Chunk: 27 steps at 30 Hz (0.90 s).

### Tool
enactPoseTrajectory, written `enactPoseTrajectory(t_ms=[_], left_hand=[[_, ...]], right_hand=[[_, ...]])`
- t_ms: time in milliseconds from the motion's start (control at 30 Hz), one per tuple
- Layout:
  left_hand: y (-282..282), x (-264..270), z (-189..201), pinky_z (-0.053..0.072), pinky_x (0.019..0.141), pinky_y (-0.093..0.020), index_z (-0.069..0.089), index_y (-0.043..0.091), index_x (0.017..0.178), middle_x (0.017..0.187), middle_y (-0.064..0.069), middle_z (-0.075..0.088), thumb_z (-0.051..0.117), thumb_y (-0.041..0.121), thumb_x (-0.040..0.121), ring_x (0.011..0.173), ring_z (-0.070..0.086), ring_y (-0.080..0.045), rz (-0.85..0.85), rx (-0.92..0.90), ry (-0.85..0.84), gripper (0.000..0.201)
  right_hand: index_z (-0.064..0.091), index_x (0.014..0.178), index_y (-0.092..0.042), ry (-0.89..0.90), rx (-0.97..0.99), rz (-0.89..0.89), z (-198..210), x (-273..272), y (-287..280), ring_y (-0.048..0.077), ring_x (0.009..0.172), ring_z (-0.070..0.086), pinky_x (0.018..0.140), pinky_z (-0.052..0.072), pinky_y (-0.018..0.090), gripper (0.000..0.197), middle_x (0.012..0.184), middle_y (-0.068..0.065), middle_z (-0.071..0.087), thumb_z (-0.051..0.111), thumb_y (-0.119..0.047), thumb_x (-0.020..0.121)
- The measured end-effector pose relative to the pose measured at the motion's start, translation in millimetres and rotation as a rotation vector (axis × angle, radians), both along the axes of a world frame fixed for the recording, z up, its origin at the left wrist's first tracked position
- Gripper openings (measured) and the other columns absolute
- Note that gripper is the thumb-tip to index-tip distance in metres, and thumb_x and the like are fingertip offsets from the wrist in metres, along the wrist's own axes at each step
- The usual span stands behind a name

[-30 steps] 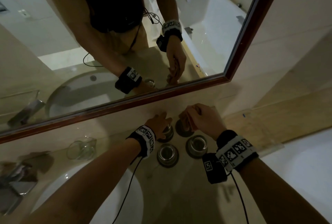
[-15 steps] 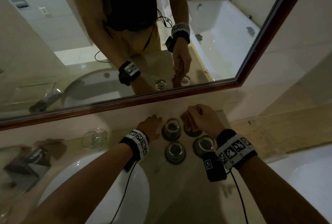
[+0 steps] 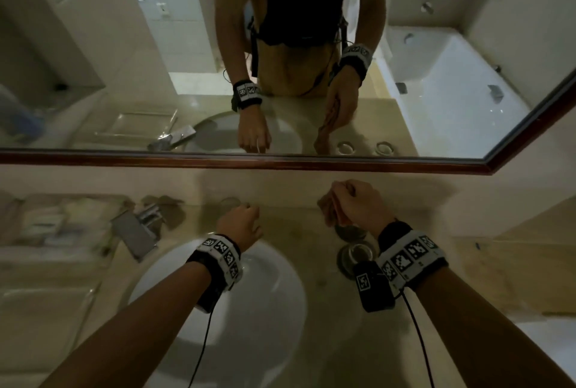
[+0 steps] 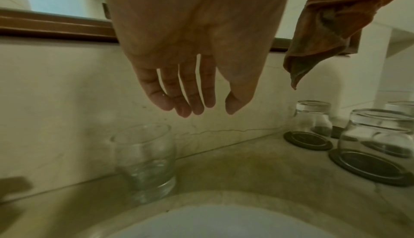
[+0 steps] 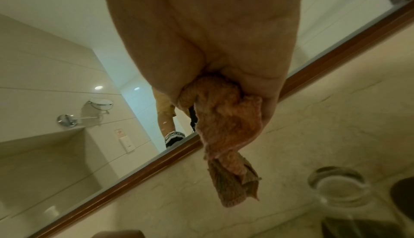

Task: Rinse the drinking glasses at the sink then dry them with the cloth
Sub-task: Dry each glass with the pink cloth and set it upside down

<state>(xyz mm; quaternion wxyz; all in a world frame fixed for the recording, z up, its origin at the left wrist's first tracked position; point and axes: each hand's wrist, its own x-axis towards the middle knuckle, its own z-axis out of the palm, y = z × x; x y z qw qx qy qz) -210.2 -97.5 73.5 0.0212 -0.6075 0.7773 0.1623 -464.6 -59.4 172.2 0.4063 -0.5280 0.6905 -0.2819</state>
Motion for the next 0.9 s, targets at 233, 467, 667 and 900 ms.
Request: enactPoseTrajectory(t_ms=[233, 467, 667, 900], left_hand=[[2, 59, -11, 0.043, 0.092, -0.035, 0.045, 0.012, 0.130, 0.127, -0.011, 0.046, 0.069, 0.040, 0.076, 0.115, 0.045, -0.028, 0.202, -0.054, 0.021, 0.065], [-21, 73, -41, 0.039, 0.103, -0.049, 0.018, 0.020, 0.145, 0.141, -0.014, 0.033, 0.079, 0.048, 0.066, 0.130, 0.033, -0.037, 0.409, 0.132, 0.205, 0.104], [-44, 64, -68, 0.033, 0.109, -0.052, 0.007, 0.021, 0.150, 0.150, -0.013, 0.027, 0.082, 0.046, 0.065, 0.137, 0.028, -0.037, 0.421, 0.227, 0.300, 0.115], [-55, 56, -86, 0.045, 0.099, -0.042, 0.036, 0.009, 0.136, 0.134, -0.018, 0.044, 0.082, 0.022, 0.068, 0.118, 0.049, -0.035, 0.486, 0.170, 0.450, 0.084]], right_hand=[[0.072, 0.081, -0.001, -0.059, 0.003, 0.135, -17, 61, -14, 0.019, 0.062, 0.069, 0.060, 0.054, 0.027, 0.055, 0.067, 0.003, 0.073, 0.039, -0.039, 0.103], [0.070, 0.088, -0.001, -0.055, 0.080, 0.112, -45, 94, -27, 0.024, 0.068, 0.071, 0.075, 0.060, 0.039, 0.057, 0.071, 0.006, 0.074, 0.041, -0.049, 0.097], [0.069, 0.088, 0.005, -0.141, 0.096, 0.099, -48, 109, -37, 0.028, 0.066, 0.069, 0.063, 0.056, 0.032, 0.052, 0.069, 0.012, 0.073, 0.041, -0.037, 0.102], [0.070, 0.091, 0.000, -0.116, 0.126, 0.066, -53, 106, -40, 0.016, 0.061, 0.068, 0.059, 0.053, 0.026, 0.046, 0.070, 0.008, 0.073, 0.043, -0.035, 0.102]])
